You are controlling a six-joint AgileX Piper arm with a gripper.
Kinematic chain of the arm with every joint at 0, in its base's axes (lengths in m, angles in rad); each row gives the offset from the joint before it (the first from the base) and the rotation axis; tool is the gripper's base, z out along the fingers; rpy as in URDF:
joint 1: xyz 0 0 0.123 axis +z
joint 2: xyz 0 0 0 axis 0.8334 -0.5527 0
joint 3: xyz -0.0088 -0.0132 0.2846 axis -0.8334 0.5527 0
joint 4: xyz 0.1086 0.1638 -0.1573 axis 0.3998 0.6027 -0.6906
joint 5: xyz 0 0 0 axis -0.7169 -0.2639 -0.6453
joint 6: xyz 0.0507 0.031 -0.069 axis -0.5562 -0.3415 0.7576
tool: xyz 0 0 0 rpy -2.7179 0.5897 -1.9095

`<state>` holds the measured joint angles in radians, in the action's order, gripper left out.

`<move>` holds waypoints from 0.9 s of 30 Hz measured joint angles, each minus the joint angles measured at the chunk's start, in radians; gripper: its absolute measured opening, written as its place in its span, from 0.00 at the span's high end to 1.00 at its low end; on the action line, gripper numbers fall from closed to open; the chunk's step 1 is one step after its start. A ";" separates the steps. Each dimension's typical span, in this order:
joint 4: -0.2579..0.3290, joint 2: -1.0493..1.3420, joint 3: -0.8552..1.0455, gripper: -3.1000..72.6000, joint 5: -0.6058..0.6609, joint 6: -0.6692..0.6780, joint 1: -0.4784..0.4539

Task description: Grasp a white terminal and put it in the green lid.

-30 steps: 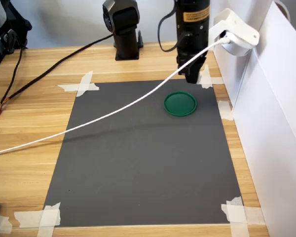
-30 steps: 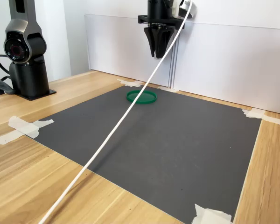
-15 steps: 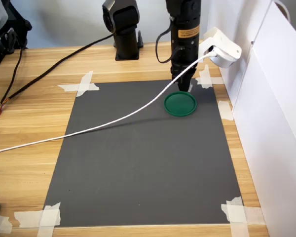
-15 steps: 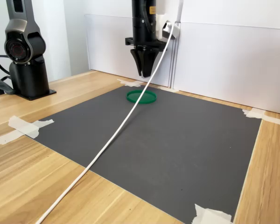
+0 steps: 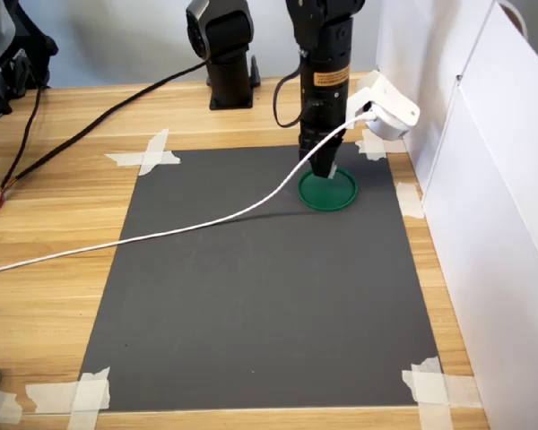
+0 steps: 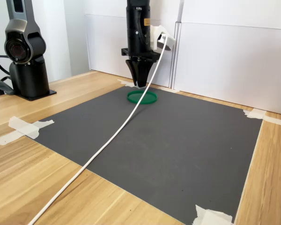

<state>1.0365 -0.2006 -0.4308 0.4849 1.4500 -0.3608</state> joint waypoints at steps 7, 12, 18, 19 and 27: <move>0.002 -0.001 0.000 0.83 -0.013 -0.003 0.000; 0.008 -0.023 0.000 0.70 0.008 -0.003 0.000; 0.003 -0.036 0.000 0.36 0.027 -0.022 0.000; -0.002 -0.036 0.000 0.31 0.028 -0.023 0.000; 0.041 0.068 0.001 0.29 0.027 -0.029 -0.085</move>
<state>1.0779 -0.1324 -0.4298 0.5118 1.4209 -0.4456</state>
